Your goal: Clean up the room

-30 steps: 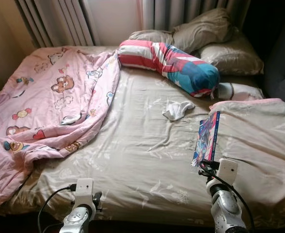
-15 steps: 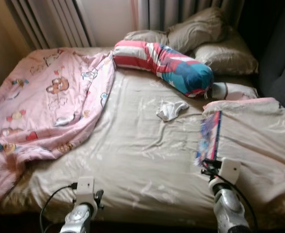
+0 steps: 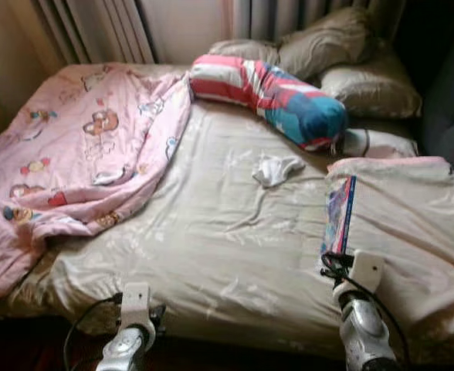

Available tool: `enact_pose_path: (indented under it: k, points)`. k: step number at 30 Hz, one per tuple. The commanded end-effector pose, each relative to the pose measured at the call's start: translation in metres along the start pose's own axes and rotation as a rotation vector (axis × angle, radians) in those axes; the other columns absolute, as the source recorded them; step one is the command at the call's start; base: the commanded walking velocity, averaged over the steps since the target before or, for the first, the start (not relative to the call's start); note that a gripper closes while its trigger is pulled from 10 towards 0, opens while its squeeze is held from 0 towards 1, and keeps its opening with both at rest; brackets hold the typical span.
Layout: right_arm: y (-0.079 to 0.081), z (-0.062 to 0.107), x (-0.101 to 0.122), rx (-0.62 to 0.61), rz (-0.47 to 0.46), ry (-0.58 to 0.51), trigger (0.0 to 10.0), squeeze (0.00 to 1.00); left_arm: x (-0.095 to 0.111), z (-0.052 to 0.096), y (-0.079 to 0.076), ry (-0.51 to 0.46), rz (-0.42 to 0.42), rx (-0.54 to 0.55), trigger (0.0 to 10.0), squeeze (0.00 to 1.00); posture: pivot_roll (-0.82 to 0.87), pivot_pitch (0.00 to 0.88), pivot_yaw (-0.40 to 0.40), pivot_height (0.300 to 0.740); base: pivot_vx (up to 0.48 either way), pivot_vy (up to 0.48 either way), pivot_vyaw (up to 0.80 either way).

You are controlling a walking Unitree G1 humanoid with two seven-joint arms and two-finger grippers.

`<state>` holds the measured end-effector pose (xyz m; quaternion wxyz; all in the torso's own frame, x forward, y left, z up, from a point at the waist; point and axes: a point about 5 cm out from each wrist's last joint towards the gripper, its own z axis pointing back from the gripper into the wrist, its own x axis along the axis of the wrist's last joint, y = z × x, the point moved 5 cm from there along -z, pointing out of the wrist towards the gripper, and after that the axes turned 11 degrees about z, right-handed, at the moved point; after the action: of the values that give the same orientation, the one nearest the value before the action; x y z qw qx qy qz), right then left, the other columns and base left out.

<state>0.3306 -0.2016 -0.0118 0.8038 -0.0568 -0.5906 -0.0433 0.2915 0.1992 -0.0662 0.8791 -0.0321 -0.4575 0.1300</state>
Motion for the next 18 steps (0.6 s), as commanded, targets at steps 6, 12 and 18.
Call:
enact_pose_path:
  k: [6,12,18]
  points:
    - [0.0034,-0.0025,0.0075,0.008,0.01,-0.025,10.0,0.0,-0.0056,0.0021,0.0059,0.017,0.021,0.009,10.0,0.0,-0.06,0.132,0.037,0.74,0.0,0.0,0.0]
    - [0.003,-0.0018,0.0052,0.002,0.013,-0.016,10.0,0.0,-0.006,0.0023,0.0059,0.016,0.022,0.008,10.0,0.0,-0.06,0.134,0.037,0.74,0.0,0.0,0.0]
    - [0.003,-0.0014,0.0035,0.003,0.018,-0.009,10.0,0.0,-0.007,0.0027,0.0071,0.019,0.02,0.013,10.0,0.0,-0.06,0.131,0.036,0.74,0.0,0.0,0.0]
